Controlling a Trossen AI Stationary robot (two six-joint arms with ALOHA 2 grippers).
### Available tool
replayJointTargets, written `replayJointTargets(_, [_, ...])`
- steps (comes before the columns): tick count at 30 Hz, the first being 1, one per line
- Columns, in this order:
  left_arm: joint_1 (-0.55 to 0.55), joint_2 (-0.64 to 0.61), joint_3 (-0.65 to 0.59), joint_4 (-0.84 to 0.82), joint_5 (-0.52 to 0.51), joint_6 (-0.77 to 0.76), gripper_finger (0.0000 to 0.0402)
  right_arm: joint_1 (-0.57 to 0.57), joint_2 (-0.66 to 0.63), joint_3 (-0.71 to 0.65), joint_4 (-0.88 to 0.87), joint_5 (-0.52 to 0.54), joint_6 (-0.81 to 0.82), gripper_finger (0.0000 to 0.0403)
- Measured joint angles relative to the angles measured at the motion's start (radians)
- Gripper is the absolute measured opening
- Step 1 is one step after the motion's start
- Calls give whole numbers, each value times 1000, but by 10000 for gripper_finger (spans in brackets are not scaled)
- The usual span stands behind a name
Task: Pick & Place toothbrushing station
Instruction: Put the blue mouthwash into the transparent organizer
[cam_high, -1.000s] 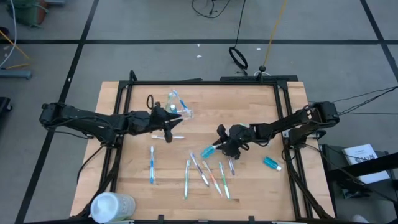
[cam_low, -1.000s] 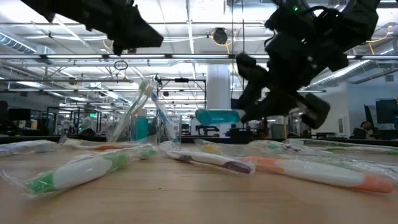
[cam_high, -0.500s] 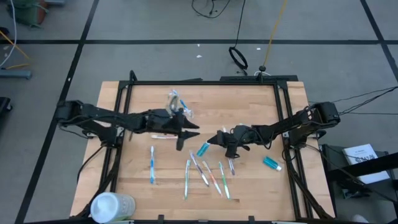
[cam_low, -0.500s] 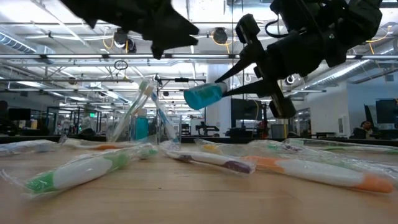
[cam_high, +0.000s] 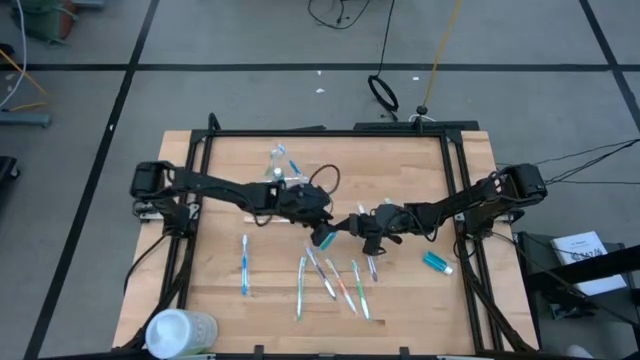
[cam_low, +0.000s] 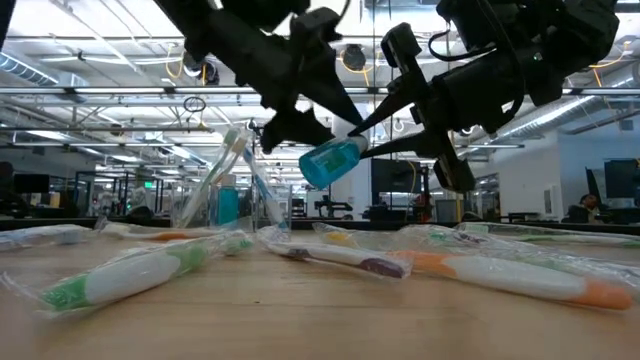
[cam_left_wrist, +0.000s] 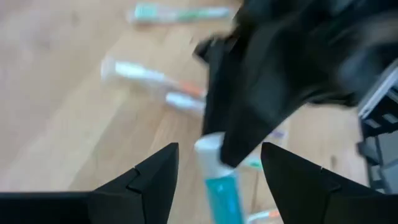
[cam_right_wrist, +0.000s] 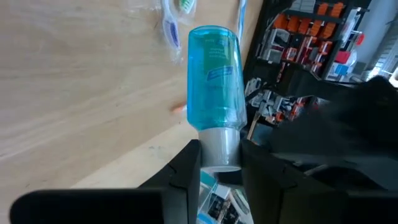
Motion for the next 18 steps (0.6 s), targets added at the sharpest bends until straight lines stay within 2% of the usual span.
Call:
replayJointTargets(5, [3, 41, 9, 11, 43, -11, 223, 1, 0, -1, -16, 1, 4, 84])
replayJointTargets(18, [-9, 46, 9, -4, 45, 24, 216, 1, 0, 0, -6, 3, 29, 84])
